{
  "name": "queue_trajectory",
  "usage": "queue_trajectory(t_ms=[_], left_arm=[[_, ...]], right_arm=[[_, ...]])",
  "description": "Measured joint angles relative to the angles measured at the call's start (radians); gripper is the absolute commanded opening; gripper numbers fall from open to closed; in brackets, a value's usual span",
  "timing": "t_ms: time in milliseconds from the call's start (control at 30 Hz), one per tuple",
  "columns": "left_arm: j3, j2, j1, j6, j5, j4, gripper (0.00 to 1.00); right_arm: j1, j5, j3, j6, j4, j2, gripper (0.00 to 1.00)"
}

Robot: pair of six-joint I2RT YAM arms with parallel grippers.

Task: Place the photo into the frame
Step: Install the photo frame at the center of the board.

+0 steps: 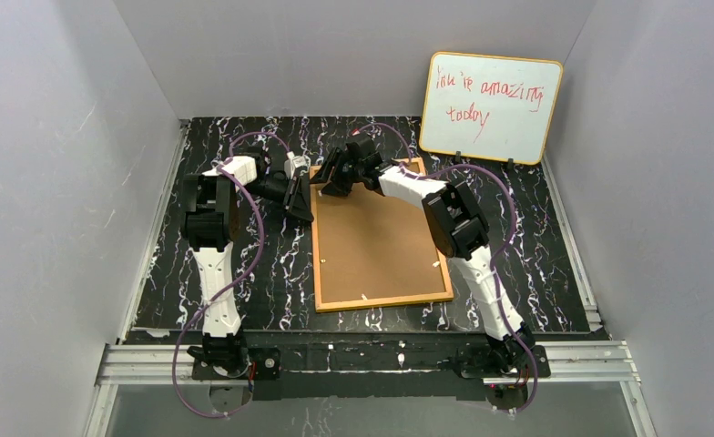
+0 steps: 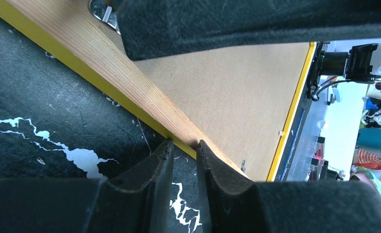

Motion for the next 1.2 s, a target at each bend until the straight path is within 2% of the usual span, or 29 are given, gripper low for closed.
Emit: queue_trajectory(t_ms=[333,833,967,1200], left_arm=[[-0.01,-0.004,0.0,0.007,0.002,0.0,0.21],[-0.01,-0.007,-0.001,0.007,-0.003,-0.001,0.21],[-0.011,-0.011,-0.002,0.007,-0.008,0.0,0.21],[-0.016,-0.014,-0.003,0.007,-0.011,0.0,0.21]], right_arm=[[-0.011,-0.094,0.009,-0.009,0.022,0.019,0.61],[-0.066,-0.354,0.192,-0.122,-0.048,0.138,0.63],[-0.073,-0.37,0.238,-0.186,-0.109,0.154,0.62],[-0.077,-0.373,0.239,-0.231,-0.113,0.154,0.61]])
